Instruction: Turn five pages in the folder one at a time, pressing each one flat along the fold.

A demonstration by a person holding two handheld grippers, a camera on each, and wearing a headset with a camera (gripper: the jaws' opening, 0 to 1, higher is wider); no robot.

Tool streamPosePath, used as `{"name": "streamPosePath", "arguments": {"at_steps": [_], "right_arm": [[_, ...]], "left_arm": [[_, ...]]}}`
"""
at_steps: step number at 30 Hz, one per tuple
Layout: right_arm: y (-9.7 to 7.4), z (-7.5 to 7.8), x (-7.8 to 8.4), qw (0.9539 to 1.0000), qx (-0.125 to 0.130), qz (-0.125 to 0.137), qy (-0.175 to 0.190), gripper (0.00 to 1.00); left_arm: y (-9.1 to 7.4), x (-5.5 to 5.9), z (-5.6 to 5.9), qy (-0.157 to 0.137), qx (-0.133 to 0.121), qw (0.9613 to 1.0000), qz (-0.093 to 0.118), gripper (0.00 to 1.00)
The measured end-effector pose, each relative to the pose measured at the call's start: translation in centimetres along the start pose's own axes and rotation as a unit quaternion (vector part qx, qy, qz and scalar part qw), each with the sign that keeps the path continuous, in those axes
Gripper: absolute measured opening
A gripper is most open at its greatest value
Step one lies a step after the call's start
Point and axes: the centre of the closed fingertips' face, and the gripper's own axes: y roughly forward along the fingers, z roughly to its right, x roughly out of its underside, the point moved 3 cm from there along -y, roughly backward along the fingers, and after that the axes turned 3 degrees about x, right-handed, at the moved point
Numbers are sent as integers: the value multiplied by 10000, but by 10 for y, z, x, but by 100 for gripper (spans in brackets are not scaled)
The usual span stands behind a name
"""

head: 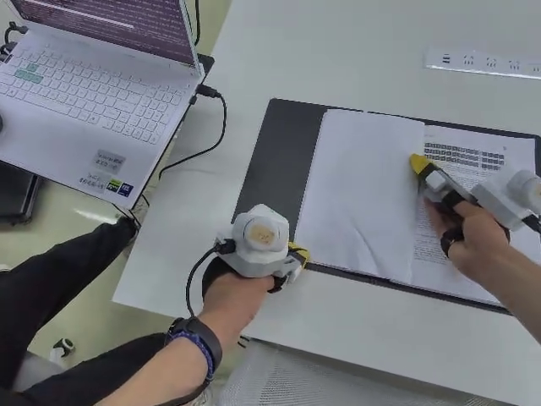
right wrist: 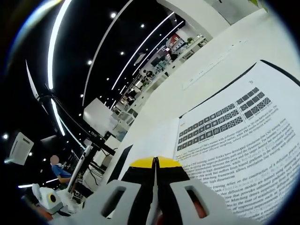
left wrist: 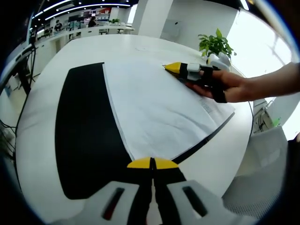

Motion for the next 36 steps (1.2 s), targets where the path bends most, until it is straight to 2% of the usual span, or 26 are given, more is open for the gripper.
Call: {"name": "streamPosePath", "arguments": {"at_steps": [10, 16, 34, 36], "right_arm": [[-29, -6, 23, 9993, -301, -113, -177, 0], [-45, -10, 39, 9977, -479, -340, -341, 0], [-90, -22, 77, 9952, -632, -641, -375, 0], [-91, -19, 78, 9950, -637, -669, -371, 0]], "left_arm": [[0, 0, 0, -25, -33, 10000, 18, 0], [1, 0, 1, -74, -73, 9999, 14, 0], [0, 0, 1, -32, -132, 9999, 33, 0], [0, 0, 1, -36, -134, 9999, 44, 0]]}}
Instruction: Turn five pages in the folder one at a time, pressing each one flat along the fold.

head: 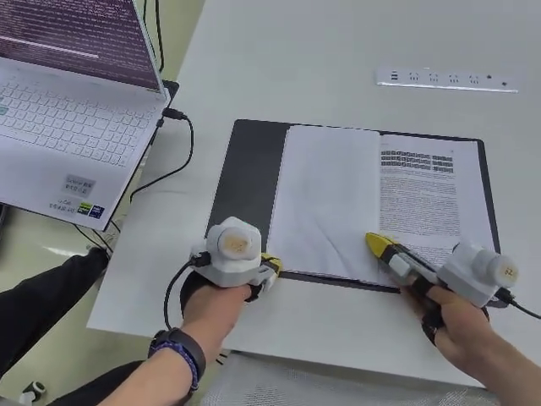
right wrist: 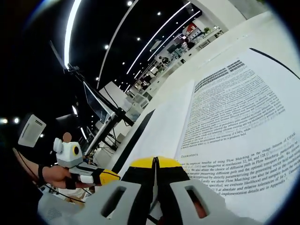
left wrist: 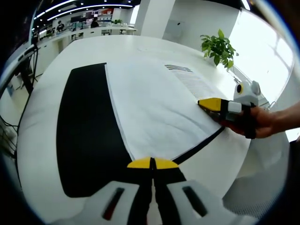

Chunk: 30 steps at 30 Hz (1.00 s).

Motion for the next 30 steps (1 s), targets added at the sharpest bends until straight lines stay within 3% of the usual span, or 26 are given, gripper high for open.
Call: {"name": "streamPosePath", "arguments": {"at_steps": [15, 19, 22, 27, 30], "right_arm": [[-23, -1, 25, 9997, -76, -196, 123, 0], [-28, -2, 31, 9992, 22, -354, 188, 0], [-28, -4, 31, 9989, 130, -419, 138, 0], [-29, -5, 31, 9981, 293, -461, 298, 0], [-33, -12, 35, 9973, 129, -695, 201, 1]], "left_arm": [[0, 0, 0, -14, 2, 10000, 58, 0], [0, 0, 1, 14, -31, 10000, 71, 0], [0, 1, 3, 199, -103, 9997, 70, 0], [-1, 0, 0, -3, 5, 10000, 40, 0], [-2, 0, 0, -101, 32, 9999, 45, 0]]}}
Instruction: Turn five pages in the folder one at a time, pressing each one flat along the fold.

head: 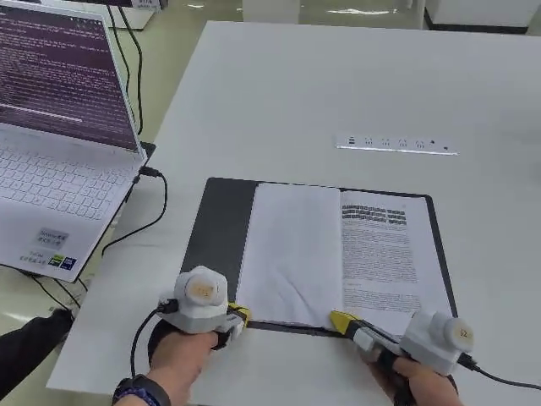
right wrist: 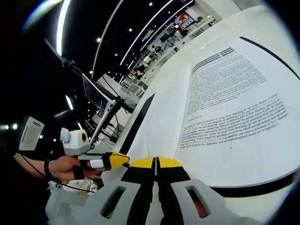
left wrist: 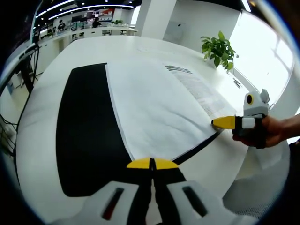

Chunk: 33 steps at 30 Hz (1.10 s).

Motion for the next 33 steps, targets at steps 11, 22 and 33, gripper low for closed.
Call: {"name": "streamPosePath", "arguments": {"at_steps": [11, 22, 33], "right_arm": [[-32, 2, -6, 9976, 164, -238, -629, 18], [-69, 7, -36, 9940, 455, 46, -994, 36], [-104, 15, -66, 9877, 717, 294, -1358, 45]], "left_arm": [[-15, -21, 21, 19, 85, 9995, 311, 14], [-35, -49, 33, 290, 50, 9979, 578, 23], [-62, -70, 37, 335, -113, 9958, 849, 30]]}}
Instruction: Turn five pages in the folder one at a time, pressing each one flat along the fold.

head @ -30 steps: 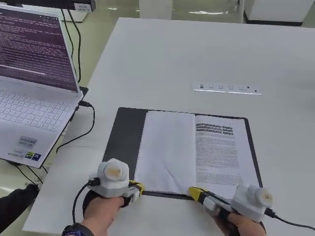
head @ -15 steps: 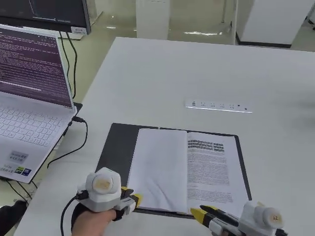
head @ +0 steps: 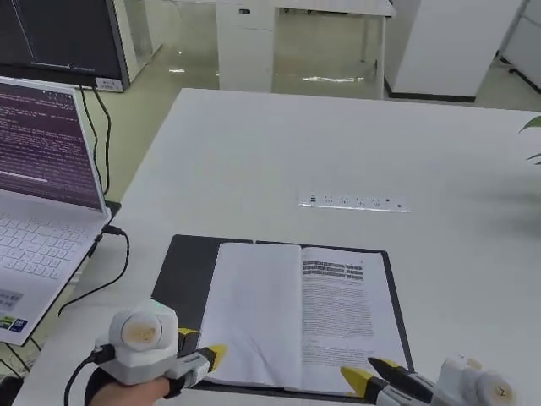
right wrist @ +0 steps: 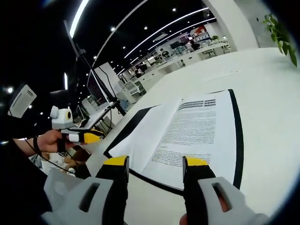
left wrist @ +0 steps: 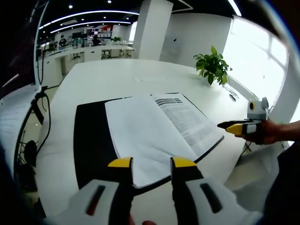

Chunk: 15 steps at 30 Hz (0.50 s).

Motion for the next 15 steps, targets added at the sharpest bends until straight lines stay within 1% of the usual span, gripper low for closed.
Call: {"name": "streamPosePath", "arguments": {"at_steps": [2, 5, 10, 13, 15], "right_arm": [[-7, 0, -5, 9999, 41, 53, -94, 46], [-17, 0, -11, 9997, 83, 151, -147, 48], [-28, 1, -17, 9993, 144, 204, -282, 53], [-36, 0, -23, 9988, 178, 285, -354, 56], [-40, 2, -26, 9985, 201, 347, -385, 58]], "left_arm": [[-5, -6, 1, 29, -47, 10000, 74, 31], [-10, -10, 3, 168, -79, 9998, 72, 33], [-19, -17, 3, 257, -63, 9996, 140, 36], [-26, -21, 3, 308, -72, 9993, 212, 39], [-32, -25, 3, 339, -70, 9990, 279, 40]]}}
